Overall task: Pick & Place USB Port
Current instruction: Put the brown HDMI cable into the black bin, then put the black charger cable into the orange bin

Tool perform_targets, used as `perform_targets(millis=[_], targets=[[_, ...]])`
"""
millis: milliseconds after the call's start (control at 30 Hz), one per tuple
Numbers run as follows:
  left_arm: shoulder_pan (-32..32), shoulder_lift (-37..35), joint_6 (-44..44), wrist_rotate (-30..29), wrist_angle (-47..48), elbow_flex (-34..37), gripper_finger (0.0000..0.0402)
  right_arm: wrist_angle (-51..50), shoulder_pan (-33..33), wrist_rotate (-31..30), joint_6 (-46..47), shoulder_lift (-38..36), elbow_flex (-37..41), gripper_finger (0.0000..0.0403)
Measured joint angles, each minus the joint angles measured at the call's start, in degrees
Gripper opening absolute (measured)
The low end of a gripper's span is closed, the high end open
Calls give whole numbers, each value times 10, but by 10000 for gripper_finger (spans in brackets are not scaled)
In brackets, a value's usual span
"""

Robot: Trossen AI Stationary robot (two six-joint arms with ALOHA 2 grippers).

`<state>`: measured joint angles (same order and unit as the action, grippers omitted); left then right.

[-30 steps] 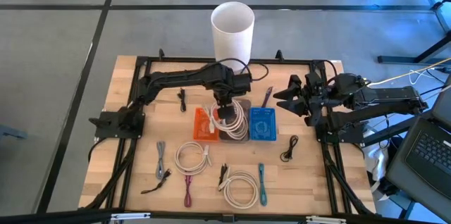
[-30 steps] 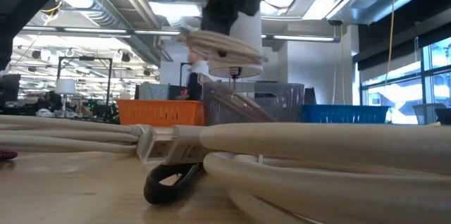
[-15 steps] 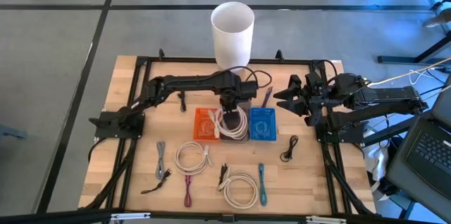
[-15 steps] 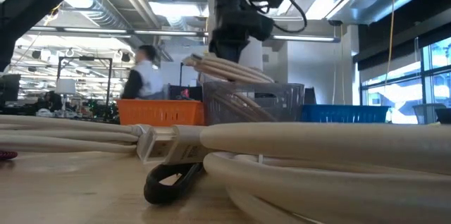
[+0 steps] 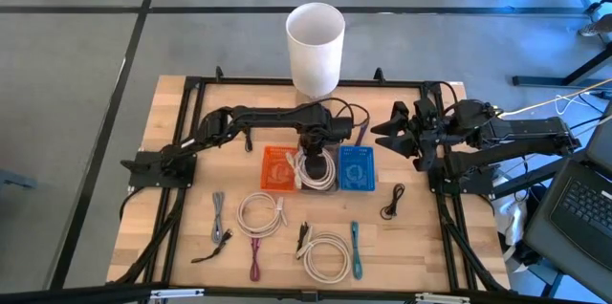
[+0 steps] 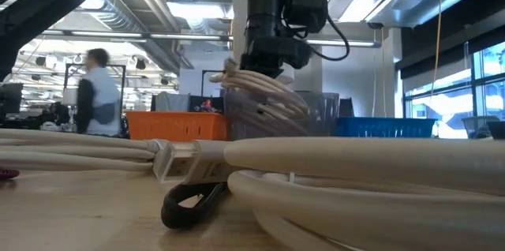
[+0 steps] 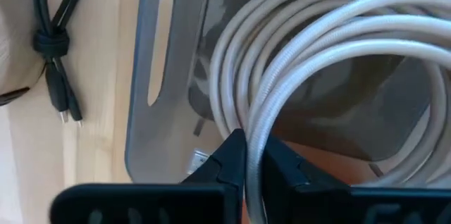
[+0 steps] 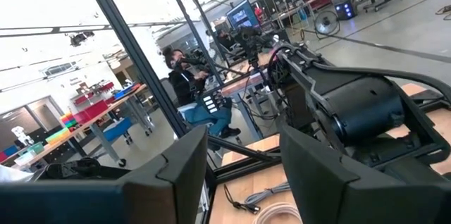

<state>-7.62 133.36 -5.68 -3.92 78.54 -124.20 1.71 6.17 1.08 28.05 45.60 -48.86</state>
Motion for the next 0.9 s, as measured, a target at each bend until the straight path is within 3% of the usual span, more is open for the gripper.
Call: perform_targets(millis=[367,600,733,900], targets=[[2,-3,33,7,19,0,133,-1,1,0,2,0,0,180],[1,-4,35,7,35,-52,211,-3,1,0,2,0,0,181],[1,-5,35,7,39,-106,233,-3,1,0,2,0,0,181],[1,-42,35,10,34,-101,235,-5,1,0,2,0,0,181]])
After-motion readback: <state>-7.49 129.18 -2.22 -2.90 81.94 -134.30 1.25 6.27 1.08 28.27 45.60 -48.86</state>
